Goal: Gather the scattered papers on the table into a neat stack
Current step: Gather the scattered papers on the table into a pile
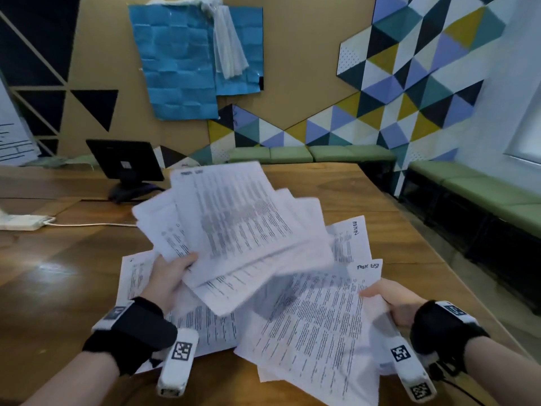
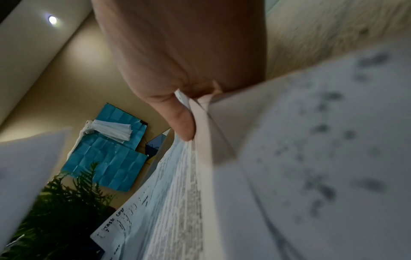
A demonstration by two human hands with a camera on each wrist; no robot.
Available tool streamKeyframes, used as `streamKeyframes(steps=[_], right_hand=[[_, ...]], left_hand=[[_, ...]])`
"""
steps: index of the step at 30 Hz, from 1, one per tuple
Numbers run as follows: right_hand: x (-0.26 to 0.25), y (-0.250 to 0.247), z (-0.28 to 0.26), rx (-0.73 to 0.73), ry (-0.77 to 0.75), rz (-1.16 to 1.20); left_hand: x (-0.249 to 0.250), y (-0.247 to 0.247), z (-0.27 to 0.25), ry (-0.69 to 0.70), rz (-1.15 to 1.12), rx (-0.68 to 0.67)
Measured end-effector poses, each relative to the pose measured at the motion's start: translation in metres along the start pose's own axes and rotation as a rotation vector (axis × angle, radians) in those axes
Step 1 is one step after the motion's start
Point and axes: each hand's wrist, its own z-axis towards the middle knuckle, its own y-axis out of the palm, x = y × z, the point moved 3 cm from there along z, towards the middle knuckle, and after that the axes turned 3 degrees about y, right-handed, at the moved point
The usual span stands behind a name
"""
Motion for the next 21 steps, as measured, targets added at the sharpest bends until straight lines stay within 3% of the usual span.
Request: streamKeyframes(steps=[6, 10, 13, 17, 19, 21], right_hand=[[-0.007, 0.005, -0.015, -0.061, -0.064, 0.219], [0.000, 0.007, -0.013, -0.092, -0.007, 0.146], [0.004, 0.001, -0.001, -0.027, -0.025, 0.066], [0.000, 0.003, 0.006, 0.047, -0.110, -0.147], [-0.008, 0.001, 0.004, 0.234, -0.241, -0.323], [-0.014, -0.001, 0.001, 0.357, -0.298, -0.469]], left_hand=[[-0.037, 0.045, -0.012, -0.190, 0.280, -0.241], [-0.052, 0.062, -0.011, -0.273, 0.406, -0.376], [-0.052, 0.064, -0.002, -0.184, 0.599, -0.323], [-0.043, 0.060, 0.003, 0.016, 0.837, -0.108], [-0.043, 0.056, 0.009, 0.027, 0.795, -0.074], [-0.046, 0.050, 0.017, -0.050, 0.688, -0.091]])
